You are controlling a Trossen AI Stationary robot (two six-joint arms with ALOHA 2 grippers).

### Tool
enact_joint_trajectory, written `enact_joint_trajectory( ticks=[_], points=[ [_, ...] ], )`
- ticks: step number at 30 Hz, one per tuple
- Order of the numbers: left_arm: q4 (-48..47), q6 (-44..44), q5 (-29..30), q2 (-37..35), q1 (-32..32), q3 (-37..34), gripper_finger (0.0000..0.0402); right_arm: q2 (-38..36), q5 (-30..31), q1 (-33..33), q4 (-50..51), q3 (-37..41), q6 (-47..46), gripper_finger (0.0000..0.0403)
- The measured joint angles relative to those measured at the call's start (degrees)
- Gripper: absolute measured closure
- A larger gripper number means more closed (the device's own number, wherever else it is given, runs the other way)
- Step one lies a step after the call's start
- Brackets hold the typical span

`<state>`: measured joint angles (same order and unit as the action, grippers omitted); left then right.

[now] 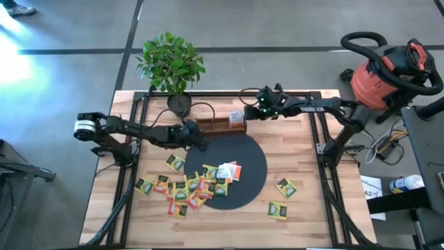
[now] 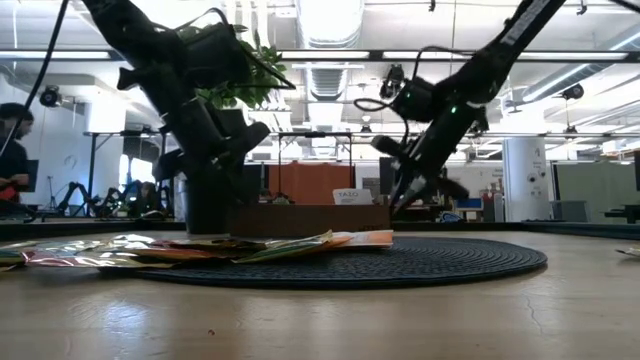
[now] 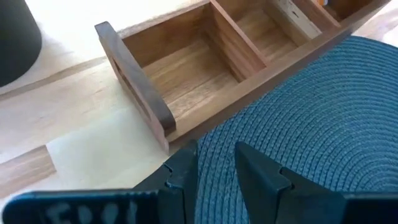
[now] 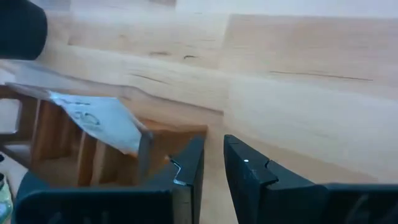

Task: Pick & Place Tea
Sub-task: Adjust the wooden organizer on the table, then put the yellow tea bag into the middle slot of the wooden organizer

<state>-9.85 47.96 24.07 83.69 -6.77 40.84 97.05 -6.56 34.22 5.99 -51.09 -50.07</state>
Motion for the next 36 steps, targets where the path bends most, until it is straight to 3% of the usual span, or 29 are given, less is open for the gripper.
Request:
enact_joint_trajectory(
  ticks=[5, 9, 13, 17, 23, 27, 32, 36],
  points=[
    [1.37, -1.81, -0.02, 0.80, -0.30, 0.00, 0.0319, 2.48, 1.01, -0.09, -2.15, 0.00, -1.17, 0.0346],
    [2.24, -2.08, -0.08, 0.67, -0.32, 0.00, 0.0319, -1.16, 5.17, -0.15, 2.91, 0.00, 1.80, 0.0346],
    [2.14, -2.12, -0.12, -2.21, 1.33, 0.00, 0.0319, -8.03, 4.96, -0.16, 12.35, -0.02, 8.75, 0.0346],
    [2.27, -4.23, -0.03, -6.17, 4.39, 0.00, 0.0319, -15.21, 0.31, -1.81, 29.33, 0.02, 17.98, 0.0346],
    [2.97, -10.25, -0.10, -10.83, 8.82, 0.00, 0.0319, -23.35, -2.94, -10.81, 46.75, 1.71, 22.85, 0.0346],
    [3.03, -11.64, -0.18, -12.82, 10.59, 0.00, 0.0319, -25.37, -4.63, -18.36, 51.23, 2.42, 21.89, 0.0346],
    [3.21, -12.06, -0.51, -14.20, 12.59, 0.00, 0.0319, -24.72, -5.41, -26.93, 55.03, 2.47, 27.55, 0.0344],
    [3.89, -10.69, -1.04, -14.45, 15.30, 0.00, 0.0319, -23.24, -6.19, -31.98, 55.37, 2.47, 30.11, 0.0313]
  ],
)
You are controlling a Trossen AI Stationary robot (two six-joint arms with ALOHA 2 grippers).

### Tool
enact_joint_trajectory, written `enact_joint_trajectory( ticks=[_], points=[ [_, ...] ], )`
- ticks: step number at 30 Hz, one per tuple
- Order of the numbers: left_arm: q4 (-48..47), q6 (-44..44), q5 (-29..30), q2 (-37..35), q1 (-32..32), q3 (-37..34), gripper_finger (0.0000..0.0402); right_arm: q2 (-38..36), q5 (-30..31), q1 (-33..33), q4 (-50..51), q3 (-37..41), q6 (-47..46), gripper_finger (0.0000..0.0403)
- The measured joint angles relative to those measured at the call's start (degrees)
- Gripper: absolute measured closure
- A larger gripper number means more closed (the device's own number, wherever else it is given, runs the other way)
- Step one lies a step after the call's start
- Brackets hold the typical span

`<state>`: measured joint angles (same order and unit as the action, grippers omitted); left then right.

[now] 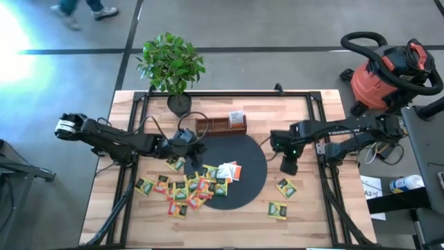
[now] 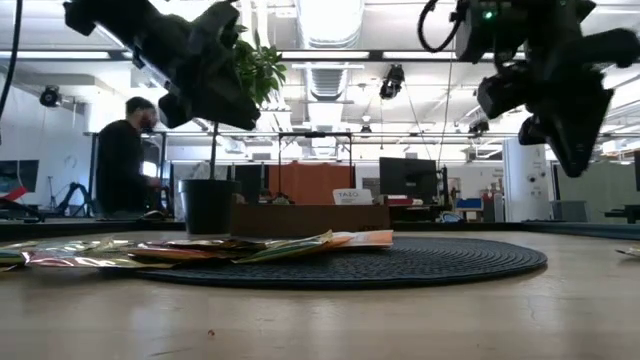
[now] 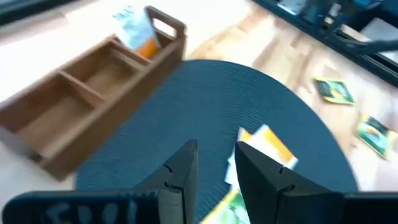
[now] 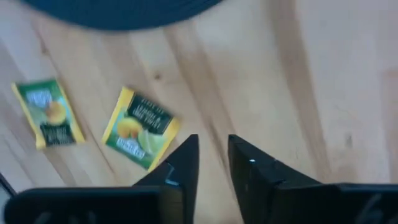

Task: Pick & Place Tea
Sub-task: Put the yellow tea bag into the middle slot of the wooden organizer

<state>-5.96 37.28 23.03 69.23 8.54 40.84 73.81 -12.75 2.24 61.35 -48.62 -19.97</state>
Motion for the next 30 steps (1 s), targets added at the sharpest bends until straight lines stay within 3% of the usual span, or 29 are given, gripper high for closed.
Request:
enact_joint_trajectory(
  ticks=[6, 11, 19, 30],
  points=[
    [2.96, 5.43, 0.50, 0.93, 4.86, -0.01, 0.0319, 1.45, 0.76, -4.50, -0.01, 0.00, 4.77, 0.0242],
    [7.23, 12.39, 6.21, 2.16, 8.15, -0.02, 0.0319, 4.74, 0.68, -6.25, -0.51, 0.05, 17.06, 0.0203],
    [9.42, 20.11, 13.95, 4.08, 12.45, -0.02, 0.0319, 12.73, -5.32, -6.65, -3.77, 1.18, 20.46, 0.0181],
    [12.46, 24.68, 19.58, 7.51, 15.57, -0.02, 0.0319, 18.44, -5.75, -10.62, -9.78, 1.18, 19.08, 0.0170]
  ],
)
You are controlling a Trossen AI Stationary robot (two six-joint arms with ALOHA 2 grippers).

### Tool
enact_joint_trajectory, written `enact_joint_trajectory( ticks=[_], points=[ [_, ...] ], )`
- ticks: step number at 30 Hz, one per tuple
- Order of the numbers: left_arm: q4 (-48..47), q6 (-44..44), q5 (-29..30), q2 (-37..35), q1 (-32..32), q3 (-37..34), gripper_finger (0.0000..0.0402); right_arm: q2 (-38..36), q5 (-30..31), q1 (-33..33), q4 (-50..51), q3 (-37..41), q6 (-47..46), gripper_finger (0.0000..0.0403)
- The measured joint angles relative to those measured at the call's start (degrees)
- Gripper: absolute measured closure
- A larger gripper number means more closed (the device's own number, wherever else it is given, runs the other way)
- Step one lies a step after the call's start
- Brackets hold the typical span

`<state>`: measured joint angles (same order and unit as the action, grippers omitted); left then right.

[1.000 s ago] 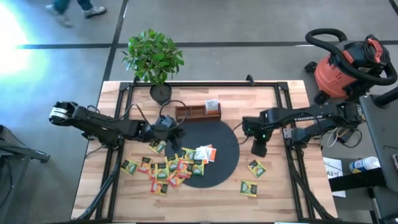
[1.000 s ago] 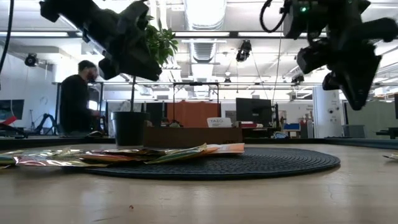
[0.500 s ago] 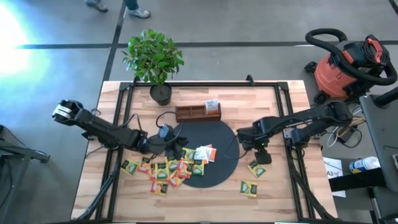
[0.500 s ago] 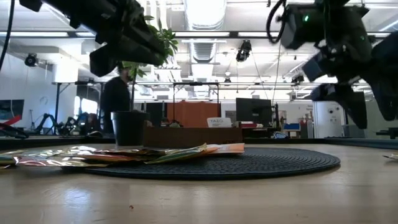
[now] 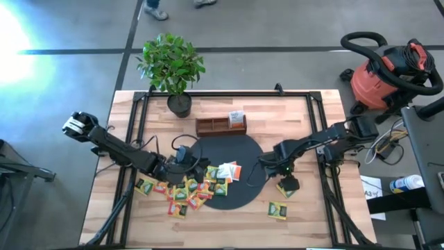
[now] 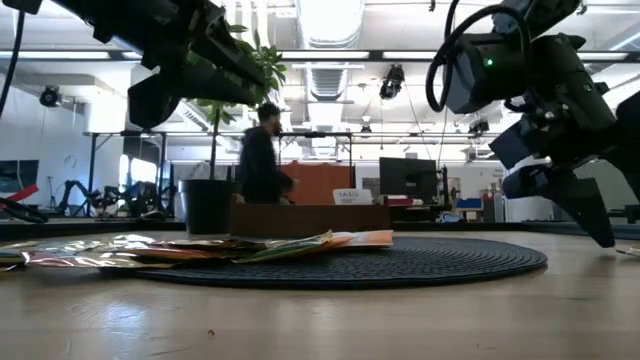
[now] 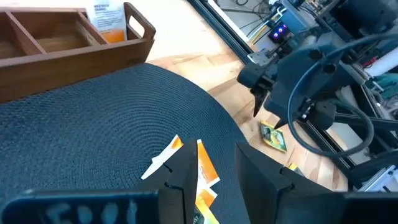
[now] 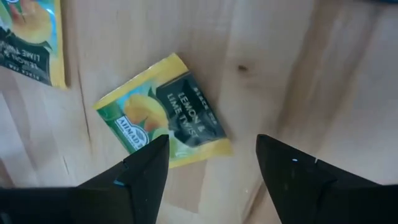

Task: Pick & Place Tea
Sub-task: Put the yellow tea bag into the middle slot of the wooden organizer

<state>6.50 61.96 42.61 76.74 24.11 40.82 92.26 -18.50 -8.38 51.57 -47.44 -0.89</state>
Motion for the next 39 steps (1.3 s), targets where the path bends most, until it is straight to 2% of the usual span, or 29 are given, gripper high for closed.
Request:
enact_joint_trajectory(
  ticks=[8, 15, 22, 29, 34, 39],
  points=[
    [0.17, 0.52, 0.17, 1.52, 0.10, 0.10, 0.0319, 3.03, 1.44, -3.95, -2.55, 0.99, -6.72, 0.0170],
    [0.31, -0.36, 0.17, 1.61, 0.10, 0.20, 0.0319, 3.31, 9.76, -7.16, -4.14, 1.43, -14.88, 0.0182],
    [0.22, -0.95, 0.15, 1.61, 0.10, 0.20, 0.0319, 3.40, 13.82, -7.87, -4.89, 1.56, -23.11, 0.0248],
    [0.24, -2.19, 0.15, 1.61, 0.10, 0.20, 0.0319, 2.99, 16.48, -4.67, -7.54, 1.11, -32.10, 0.0312],
    [0.23, -2.25, -0.15, 1.61, 0.10, 0.20, 0.0319, -1.11, 23.86, -1.80, -10.07, -1.11, -39.37, 0.0354],
    [0.44, -2.23, -1.60, 1.61, 0.10, 0.20, 0.0319, -8.48, 23.63, 1.35, -7.20, -3.52, -42.24, 0.0391]
  ],
)
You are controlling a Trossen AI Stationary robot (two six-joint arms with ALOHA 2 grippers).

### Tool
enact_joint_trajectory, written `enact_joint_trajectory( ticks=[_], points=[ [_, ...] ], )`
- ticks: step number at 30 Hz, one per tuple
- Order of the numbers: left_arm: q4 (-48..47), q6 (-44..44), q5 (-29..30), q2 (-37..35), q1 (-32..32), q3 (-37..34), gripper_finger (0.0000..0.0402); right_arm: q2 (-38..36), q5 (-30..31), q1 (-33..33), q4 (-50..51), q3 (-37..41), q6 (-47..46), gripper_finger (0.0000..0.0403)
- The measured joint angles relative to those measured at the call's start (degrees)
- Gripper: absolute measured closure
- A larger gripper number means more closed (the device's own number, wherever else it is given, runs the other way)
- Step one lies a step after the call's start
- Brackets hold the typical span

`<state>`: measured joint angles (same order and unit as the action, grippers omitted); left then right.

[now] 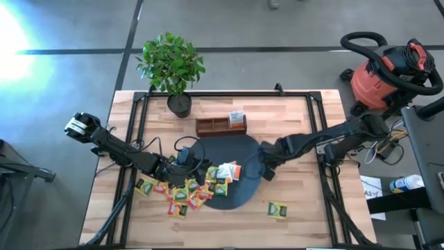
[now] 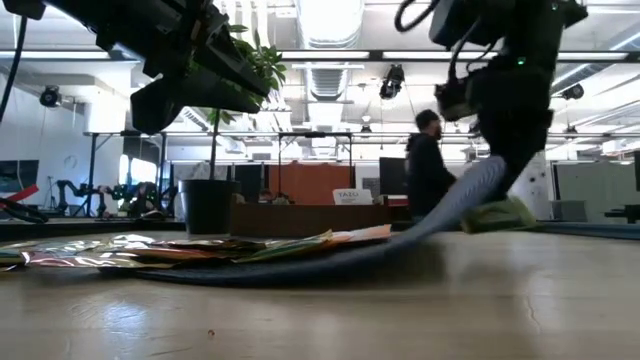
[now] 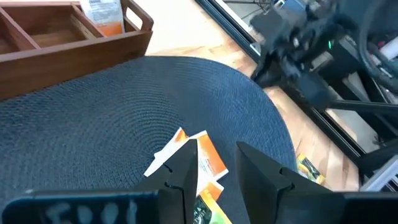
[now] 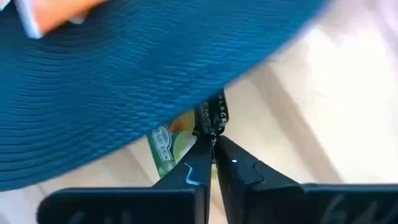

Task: Pick & Place Tea
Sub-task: Put the yellow tea bag into the middle slot of the wooden organizer

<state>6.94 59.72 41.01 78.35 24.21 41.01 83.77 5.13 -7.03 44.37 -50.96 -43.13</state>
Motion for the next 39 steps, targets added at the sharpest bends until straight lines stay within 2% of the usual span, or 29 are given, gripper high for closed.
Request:
enact_joint_trajectory(
  ticks=[5, 8, 13, 17, 20, 25, 31, 36, 39],
  points=[
    [-0.04, 0.00, -0.23, 0.00, 0.00, 0.23, 0.0319, -4.87, -0.03, 0.60, 12.61, -1.20, -0.39, 0.0394],
    [-0.07, 0.00, -0.75, 0.00, 0.02, 0.36, 0.0319, -7.79, 0.27, 0.55, 15.30, -1.09, -2.38, 0.0395],
    [-0.11, -0.34, -1.11, 0.00, 0.03, 0.64, 0.0319, -13.47, 4.16, 0.56, 9.84, -2.84, -8.43, 0.0395],
    [-0.27, -0.22, -1.21, -0.38, 0.04, 1.45, 0.0319, -13.35, 14.13, 0.29, 2.13, -7.21, -2.66, 0.0395],
    [0.03, 0.01, -1.00, -1.93, 0.04, 2.40, 0.0319, -9.42, 19.76, 1.40, -3.71, -10.97, 7.82, 0.0395],
    [-1.84, 0.72, 2.07, -7.73, 0.07, 2.33, 0.0319, 0.82, 19.88, 6.89, -8.78, -18.73, 24.13, 0.0395],
    [-16.37, 5.54, 7.69, -17.55, 0.28, 1.97, 0.0319, 13.05, 10.71, 15.10, -15.53, -27.95, 43.75, 0.0395],
    [-23.70, 6.35, 8.56, -23.89, 0.31, 1.90, 0.0319, 22.51, 6.84, 19.59, -13.16, -36.58, 52.89, 0.0394],
    [-26.24, 6.10, 10.15, -26.19, 0.31, 1.86, 0.0319, 27.02, 6.49, 20.63, -11.64, -41.03, 57.32, 0.0394]
  ],
)
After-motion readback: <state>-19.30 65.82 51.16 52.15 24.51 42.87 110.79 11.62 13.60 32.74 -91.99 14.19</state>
